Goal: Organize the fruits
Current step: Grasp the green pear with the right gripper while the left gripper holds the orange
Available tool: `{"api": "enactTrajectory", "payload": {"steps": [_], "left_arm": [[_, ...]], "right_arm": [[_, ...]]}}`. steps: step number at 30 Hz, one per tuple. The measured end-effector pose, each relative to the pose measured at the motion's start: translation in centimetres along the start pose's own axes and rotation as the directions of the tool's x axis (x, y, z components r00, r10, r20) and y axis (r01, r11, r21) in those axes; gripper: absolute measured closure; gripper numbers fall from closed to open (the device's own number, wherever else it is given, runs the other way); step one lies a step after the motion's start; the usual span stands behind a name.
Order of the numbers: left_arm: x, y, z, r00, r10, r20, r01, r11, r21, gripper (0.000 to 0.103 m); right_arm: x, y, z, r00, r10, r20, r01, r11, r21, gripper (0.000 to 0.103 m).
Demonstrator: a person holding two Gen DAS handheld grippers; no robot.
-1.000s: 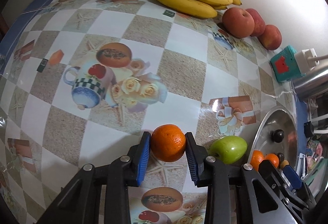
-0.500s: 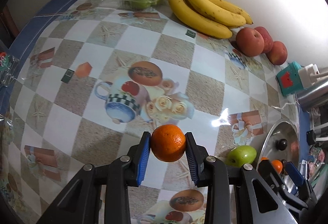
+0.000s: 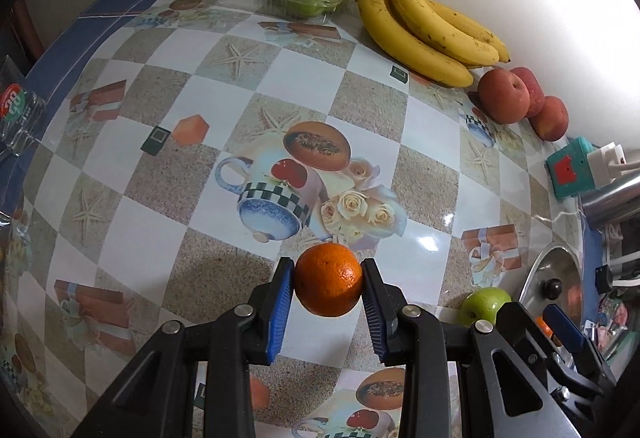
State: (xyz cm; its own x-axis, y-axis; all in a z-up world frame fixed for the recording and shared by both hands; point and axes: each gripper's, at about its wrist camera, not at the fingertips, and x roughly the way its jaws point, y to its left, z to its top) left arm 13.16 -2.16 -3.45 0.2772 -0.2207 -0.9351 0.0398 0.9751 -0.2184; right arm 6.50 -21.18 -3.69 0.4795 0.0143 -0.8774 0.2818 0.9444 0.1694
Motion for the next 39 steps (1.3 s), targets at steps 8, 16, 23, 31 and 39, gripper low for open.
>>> {"api": "enactTrajectory", "payload": {"steps": [8, 16, 23, 31, 39], "left_arm": [[0.1, 0.8, 0.3, 1.0, -0.022, -0.008, 0.022, 0.999, -0.028, 0.067], [0.3, 1.6, 0.3, 0.999, -0.041, -0.018, 0.04, 0.998, -0.049, 0.067], [0.5, 1.7, 0.2, 0.998, -0.048, -0.028, 0.046, 0.997, -0.053, 0.067], [0.5, 1.9, 0.2, 0.998, -0.055, -0.028, 0.053, 0.997, -0.063, 0.067], [0.3, 2.2, 0.2, 0.998, -0.061, -0.025, 0.059, 0.995, -0.075, 0.067]], "right_arm": [[0.8, 1.5, 1.0, 0.999, -0.016, -0.046, 0.013, 0.998, -0.063, 0.015], [2.8, 3.0, 1.3, 0.984, -0.125, -0.128, 0.101, 0.978, -0.182, 0.031], [3.6, 3.6, 1.1, 0.96, -0.226, -0.164, 0.173, 0.942, -0.287, 0.036], [4.8, 5.0, 1.0, 0.927, -0.321, -0.193, 0.225, 0.889, -0.398, 0.037], [5.7, 6.4, 0.2, 0.895, -0.383, -0.228, 0.228, 0.833, -0.504, 0.039]]}}
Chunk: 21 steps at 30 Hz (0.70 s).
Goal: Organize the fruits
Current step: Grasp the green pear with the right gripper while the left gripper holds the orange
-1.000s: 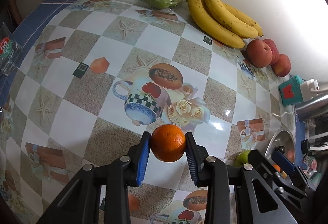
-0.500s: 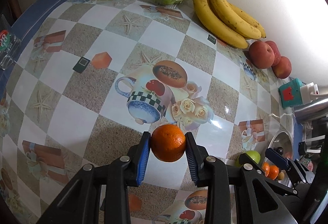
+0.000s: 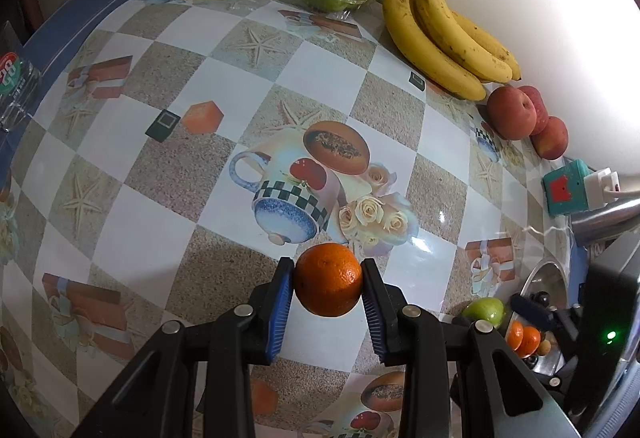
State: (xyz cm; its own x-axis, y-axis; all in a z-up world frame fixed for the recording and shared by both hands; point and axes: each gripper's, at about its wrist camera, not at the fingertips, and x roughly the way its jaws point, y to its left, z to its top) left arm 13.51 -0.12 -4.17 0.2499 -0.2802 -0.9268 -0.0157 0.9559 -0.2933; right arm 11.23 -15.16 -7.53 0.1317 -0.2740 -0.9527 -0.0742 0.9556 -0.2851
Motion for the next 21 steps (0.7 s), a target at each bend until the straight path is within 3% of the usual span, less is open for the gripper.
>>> {"api": "enactTrajectory", "payload": {"steps": [8, 21], "left_arm": [[0.1, 0.2, 0.0, 1.0, -0.004, -0.003, 0.004, 1.0, -0.007, 0.067], [0.3, 0.4, 0.0, 1.0, -0.007, -0.011, 0.007, 1.0, -0.023, 0.067]], "right_arm": [[0.3, 0.7, -0.1, 0.999, -0.044, -0.01, 0.043, 0.999, -0.022, 0.047], [0.3, -0.4, -0.1, 1.0, 0.018, 0.021, -0.019, 0.999, 0.043, 0.048]]}}
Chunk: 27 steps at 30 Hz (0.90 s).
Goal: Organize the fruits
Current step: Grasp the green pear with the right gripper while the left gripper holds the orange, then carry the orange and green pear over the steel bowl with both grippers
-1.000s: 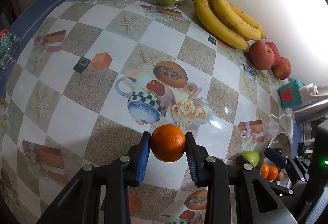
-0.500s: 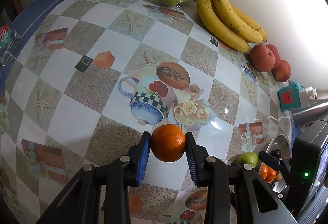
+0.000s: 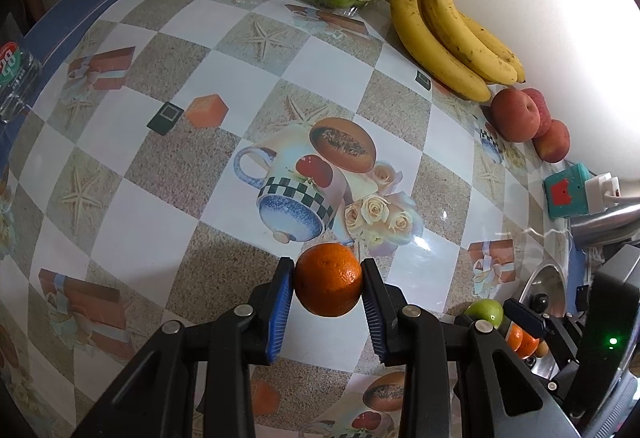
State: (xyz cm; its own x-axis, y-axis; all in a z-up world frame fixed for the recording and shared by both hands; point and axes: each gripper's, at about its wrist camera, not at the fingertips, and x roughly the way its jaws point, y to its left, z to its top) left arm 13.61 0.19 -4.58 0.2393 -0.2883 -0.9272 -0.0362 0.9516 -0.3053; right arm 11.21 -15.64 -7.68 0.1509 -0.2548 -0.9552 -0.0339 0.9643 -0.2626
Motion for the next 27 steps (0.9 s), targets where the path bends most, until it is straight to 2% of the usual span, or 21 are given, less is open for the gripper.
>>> {"api": "enactTrajectory", "payload": {"steps": [6, 12, 14, 18, 20, 27], "left_arm": [[0.0, 0.1, 0.0, 1.0, -0.001, 0.001, 0.001, 1.0, -0.01, 0.067], [-0.1, 0.5, 0.0, 1.0, -0.002, 0.006, 0.002, 1.0, -0.028, 0.067], [-0.2, 0.6, 0.1, 1.0, -0.004, 0.01, 0.004, 0.999, -0.032, 0.067], [-0.1, 0.8, 0.1, 1.0, -0.015, 0.01, 0.016, 0.999, -0.038, 0.067], [-0.1, 1.1, 0.1, 1.0, -0.019, 0.008, 0.02, 0.999, -0.046, 0.067], [-0.3, 1.7, 0.1, 1.0, -0.011, 0.008, 0.011, 0.998, -0.058, 0.067]], "right_arm": [[-0.8, -0.2, -0.1, 0.993, 0.112, 0.031, -0.114, 0.992, 0.053, 0.048], [-1.9, 1.0, 0.0, 0.973, 0.213, 0.088, -0.222, 0.969, 0.105, 0.051], [-2.3, 1.2, -0.1, 0.967, 0.224, 0.118, -0.239, 0.962, 0.132, 0.057], [-2.6, 1.0, -0.3, 0.957, 0.243, 0.158, -0.272, 0.942, 0.196, 0.059], [-2.8, 1.1, -0.4, 0.953, 0.249, 0.17, -0.283, 0.936, 0.212, 0.063], [-2.4, 0.4, -1.4, 0.942, 0.262, 0.21, -0.312, 0.913, 0.263, 0.063]]}}
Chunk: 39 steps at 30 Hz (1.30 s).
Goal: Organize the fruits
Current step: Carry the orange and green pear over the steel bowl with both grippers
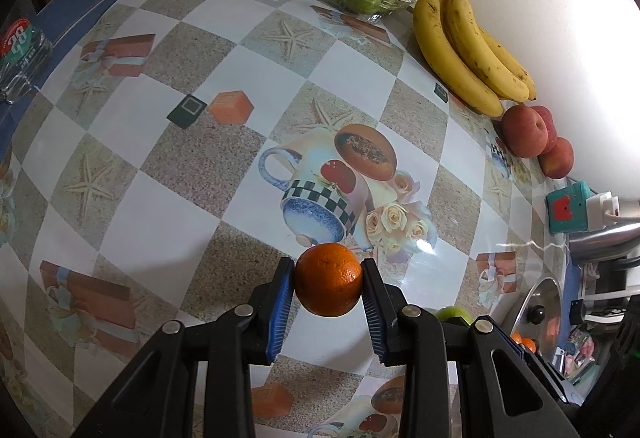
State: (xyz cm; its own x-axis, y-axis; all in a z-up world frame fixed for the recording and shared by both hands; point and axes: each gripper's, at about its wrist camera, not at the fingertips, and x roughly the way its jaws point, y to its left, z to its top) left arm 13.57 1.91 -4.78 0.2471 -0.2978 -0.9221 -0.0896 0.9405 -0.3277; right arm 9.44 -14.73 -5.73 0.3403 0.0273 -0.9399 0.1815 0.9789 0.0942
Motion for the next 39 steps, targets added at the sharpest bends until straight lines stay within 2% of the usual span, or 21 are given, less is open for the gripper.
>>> {"api": "enactTrajectory", "payload": {"steps": [5, 11, 18, 28, 39], "left_arm": [[0.0, -0.2, 0.1, 1.0, 0.007, 0.002, -0.007, 1.0, 0.005, 0.067], [0.5, -0.1, 0.1, 1.0, 0.013, -0.009, -0.013, 1.0, 0.0, 0.067], [0.4, 0.2, 0.1, 1.0, 0.001, -0.009, -0.001, 1.0, -0.014, 0.067], [-0.8, 0.2, 0.1, 0.999, -0.05, 0.008, 0.051, 0.998, -0.044, 0.067], [-1.9, -2.8, -0.8, 0.999, -0.039, 0.035, 0.038, 0.999, 0.029, 0.067]], "right_arm": [[1.1, -0.5, -0.4, 1.0, 0.027, -0.015, -0.026, 0.999, 0.048, 0.048], [2.0, -0.6, -0.9, 0.996, 0.083, -0.022, -0.08, 0.993, 0.09, 0.048], [1.8, -0.6, -1.2, 0.997, 0.074, -0.016, -0.071, 0.99, 0.125, 0.048], [-2.0, -1.6, -1.4, 0.993, 0.1, 0.067, -0.11, 0.98, 0.166, 0.048], [-4.4, -3.4, -1.6, 0.991, 0.082, 0.103, -0.101, 0.975, 0.198, 0.048]]}}
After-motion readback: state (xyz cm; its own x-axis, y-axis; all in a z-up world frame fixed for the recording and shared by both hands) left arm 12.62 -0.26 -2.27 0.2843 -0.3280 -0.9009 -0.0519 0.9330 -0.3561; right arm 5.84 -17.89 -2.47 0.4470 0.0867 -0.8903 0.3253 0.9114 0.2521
